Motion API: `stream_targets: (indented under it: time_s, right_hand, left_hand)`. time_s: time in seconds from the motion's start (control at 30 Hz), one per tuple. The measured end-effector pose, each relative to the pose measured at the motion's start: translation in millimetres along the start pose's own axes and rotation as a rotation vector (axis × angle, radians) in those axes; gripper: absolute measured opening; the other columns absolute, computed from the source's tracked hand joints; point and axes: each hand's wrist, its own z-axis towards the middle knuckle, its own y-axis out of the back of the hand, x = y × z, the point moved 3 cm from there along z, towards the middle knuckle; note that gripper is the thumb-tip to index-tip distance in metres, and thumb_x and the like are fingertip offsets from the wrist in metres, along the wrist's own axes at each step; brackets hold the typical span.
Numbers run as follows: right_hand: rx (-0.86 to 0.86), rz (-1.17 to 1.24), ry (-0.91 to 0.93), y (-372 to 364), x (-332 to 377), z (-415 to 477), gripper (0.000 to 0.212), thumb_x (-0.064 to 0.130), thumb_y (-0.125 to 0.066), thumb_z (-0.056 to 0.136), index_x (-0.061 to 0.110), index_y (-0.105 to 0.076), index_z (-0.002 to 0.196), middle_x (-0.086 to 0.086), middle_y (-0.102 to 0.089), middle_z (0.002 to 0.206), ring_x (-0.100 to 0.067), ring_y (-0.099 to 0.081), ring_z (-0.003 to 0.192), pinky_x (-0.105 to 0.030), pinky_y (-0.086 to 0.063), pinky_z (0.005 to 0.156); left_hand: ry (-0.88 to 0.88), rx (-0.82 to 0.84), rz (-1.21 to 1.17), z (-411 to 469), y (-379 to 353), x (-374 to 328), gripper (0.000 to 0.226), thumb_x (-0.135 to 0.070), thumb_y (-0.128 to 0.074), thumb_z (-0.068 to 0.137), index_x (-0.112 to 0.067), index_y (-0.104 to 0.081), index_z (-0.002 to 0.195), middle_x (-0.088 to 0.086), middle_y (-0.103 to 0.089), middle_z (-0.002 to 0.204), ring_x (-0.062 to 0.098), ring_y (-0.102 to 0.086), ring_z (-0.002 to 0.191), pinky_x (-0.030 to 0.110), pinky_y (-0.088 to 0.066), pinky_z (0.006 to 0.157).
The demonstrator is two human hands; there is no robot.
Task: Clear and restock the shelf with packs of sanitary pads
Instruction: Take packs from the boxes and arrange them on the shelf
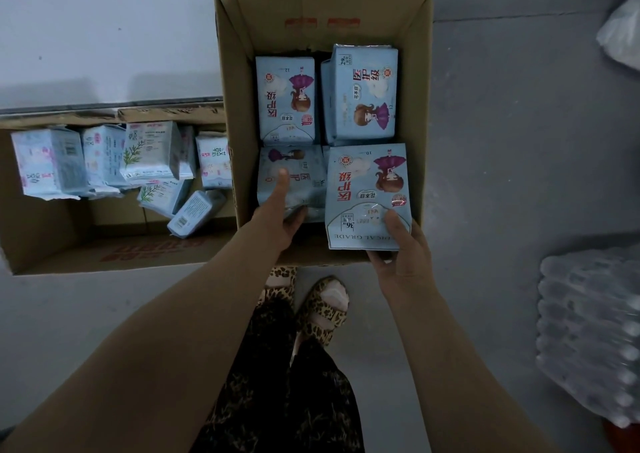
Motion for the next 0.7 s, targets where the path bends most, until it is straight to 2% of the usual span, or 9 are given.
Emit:
stream_targets:
  time_s: [0.07, 0.17, 0.23, 0.33, 0.37, 0.43, 0.5, 0.6, 0.7]
  right_hand:
    - [-0.004, -0.004, 0.001, 0.5, -0.9, 1.3, 0.047, 0.014, -0.076, 0.084, 0.015, -0.063, 0.129, -0.006, -0.074, 0.116, -0.024, -0.071, 0.108, -0.043, -0.060, 0.085]
    - [-0.019, 0.001, -0.012, 0.7, -1.0, 3.2, 0.046, 0.014, -0.077, 0.084, 0.016, -0.064, 0.128, -0.006, -0.074, 0.116, -0.023, -0.072, 0.107, -0.041, -0.061, 0.079]
    - [-0.027, 0.002, -0.024, 1.8, -0.3, 2.9, 0.048, 0.015, -0.078, 0.083, 0.017, -0.064, 0.128, -0.006, -0.074, 0.118, -0.024, -0.070, 0.110, -0.042, -0.061, 0.081]
    - [-0.013, 0.013, -0.039, 4.4, 2.2, -5.1, 0.051, 0.017, -0.079, 0.082, 0.018, -0.063, 0.131, -0.007, -0.072, 0.122, -0.026, -0.068, 0.115, -0.048, -0.059, 0.089]
    - [-0.009, 0.012, -0.041, 5.0, 3.9, -10.7, 0.053, 0.018, -0.079, 0.082, 0.018, -0.063, 0.132, -0.007, -0.071, 0.123, -0.026, -0.068, 0.115, -0.048, -0.059, 0.089]
    - [0.004, 0.001, -0.030, 6.0, 9.5, -26.3, 0.058, 0.021, -0.079, 0.079, 0.017, -0.062, 0.134, -0.008, -0.070, 0.125, -0.026, -0.067, 0.115, -0.047, -0.059, 0.089]
    - [0.029, -0.014, -0.020, 6.3, 17.5, -45.0, 0.062, 0.024, -0.079, 0.075, 0.016, -0.061, 0.134, -0.009, -0.070, 0.126, -0.025, -0.067, 0.116, -0.049, -0.057, 0.093]
    - [0.065, -0.035, -0.010, 5.1, 34.5, -75.7, 0.056, 0.023, -0.077, 0.078, 0.015, -0.062, 0.131, -0.008, -0.072, 0.122, -0.026, -0.067, 0.116, -0.049, -0.056, 0.094]
    - [0.103, -0.074, 0.023, 1.1, 55.6, -109.3, 0.048, 0.021, -0.076, 0.080, 0.018, -0.064, 0.126, -0.005, -0.073, 0.119, -0.025, -0.065, 0.117, -0.046, -0.057, 0.091]
  left_hand:
    - [0.035, -0.046, 0.072, 1.7, -0.9, -2.5, 0.063, -0.055, -0.085, 0.067, -0.019, -0.060, 0.113, 0.007, -0.063, 0.114, 0.023, -0.065, 0.099, 0.031, -0.061, 0.074]
    - [0.039, -0.143, 0.133, 6.2, -0.7, -4.2, 0.058, -0.058, -0.085, 0.067, -0.020, -0.057, 0.101, 0.003, -0.061, 0.106, 0.017, -0.061, 0.091, 0.031, -0.057, 0.086]
    - [0.032, -0.145, 0.134, 1.5, 0.5, -3.5, 0.056, -0.055, -0.087, 0.065, -0.018, -0.058, 0.095, 0.002, -0.062, 0.100, 0.017, -0.060, 0.088, 0.033, -0.054, 0.089]
    - [0.041, -0.167, 0.138, -3.1, 10.3, -0.4, 0.084, -0.064, -0.093, 0.035, -0.020, -0.063, 0.100, 0.003, -0.066, 0.101, 0.023, -0.064, 0.091, 0.040, -0.053, 0.090]
    - [0.034, -0.163, 0.115, -9.7, 12.6, -1.3, 0.080, -0.063, -0.093, 0.037, -0.020, -0.062, 0.098, 0.003, -0.065, 0.099, 0.023, -0.063, 0.089, 0.039, -0.053, 0.088]
    - [0.029, -0.134, 0.088, -30.7, 15.1, -3.1, 0.054, -0.052, -0.090, 0.062, -0.020, -0.058, 0.090, 0.003, -0.064, 0.095, 0.020, -0.061, 0.081, 0.035, -0.051, 0.079]
    - [0.026, -0.073, 0.055, -55.4, 16.4, -4.9, 0.043, -0.044, -0.086, 0.072, -0.019, -0.059, 0.093, 0.003, -0.067, 0.097, 0.018, -0.062, 0.080, 0.033, -0.050, 0.072]
    - [-0.019, -0.028, 0.029, -95.8, 24.8, -14.0, 0.043, -0.041, -0.085, 0.074, -0.018, -0.057, 0.097, 0.002, -0.064, 0.095, 0.018, -0.060, 0.081, 0.032, -0.050, 0.071]
    - [-0.072, 0.049, -0.019, -142.0, 36.9, -30.2, 0.063, -0.042, -0.093, 0.057, -0.017, -0.062, 0.106, 0.006, -0.071, 0.105, 0.022, -0.068, 0.092, 0.040, -0.056, 0.088]
